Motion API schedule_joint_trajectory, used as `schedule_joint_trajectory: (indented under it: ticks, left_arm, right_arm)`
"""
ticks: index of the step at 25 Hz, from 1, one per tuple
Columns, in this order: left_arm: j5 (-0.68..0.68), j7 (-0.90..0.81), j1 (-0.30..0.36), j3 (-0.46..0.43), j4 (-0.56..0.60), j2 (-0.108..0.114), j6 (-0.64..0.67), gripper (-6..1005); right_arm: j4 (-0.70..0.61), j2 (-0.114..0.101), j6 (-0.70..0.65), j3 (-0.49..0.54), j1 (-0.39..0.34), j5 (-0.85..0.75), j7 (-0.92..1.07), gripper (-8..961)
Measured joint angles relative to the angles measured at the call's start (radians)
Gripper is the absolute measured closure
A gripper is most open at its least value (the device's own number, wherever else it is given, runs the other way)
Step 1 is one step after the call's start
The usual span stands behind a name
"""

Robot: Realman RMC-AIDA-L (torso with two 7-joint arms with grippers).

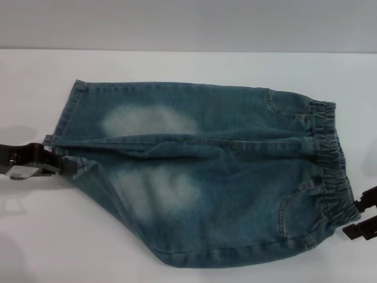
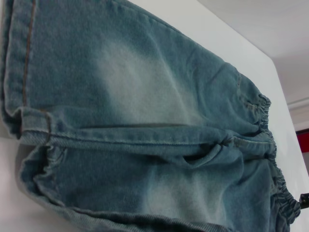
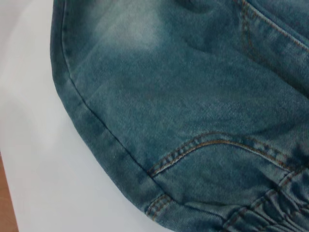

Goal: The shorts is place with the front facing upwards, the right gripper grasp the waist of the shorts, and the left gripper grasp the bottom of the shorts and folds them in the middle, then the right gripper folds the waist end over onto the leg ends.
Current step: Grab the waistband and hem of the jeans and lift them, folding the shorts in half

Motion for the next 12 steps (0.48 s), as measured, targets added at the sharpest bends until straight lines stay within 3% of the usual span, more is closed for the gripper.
schedule_joint_trajectory:
  ticks: [8,12]
  left_arm:
    - [0.0,0.005,-0.006,-0.004,0.0,0.001,-0.017,972]
    - [0.0,0.007,-0.009,-0.005,0.0,-0.005,-0.023,972]
  right_arm:
    - [0.011,-0.004,0.023,-0.003,-0.001,0.0,-0.011,368]
    - [0.022,-0.006,0.029,-0.003,0.004,0.0,-0.011,619]
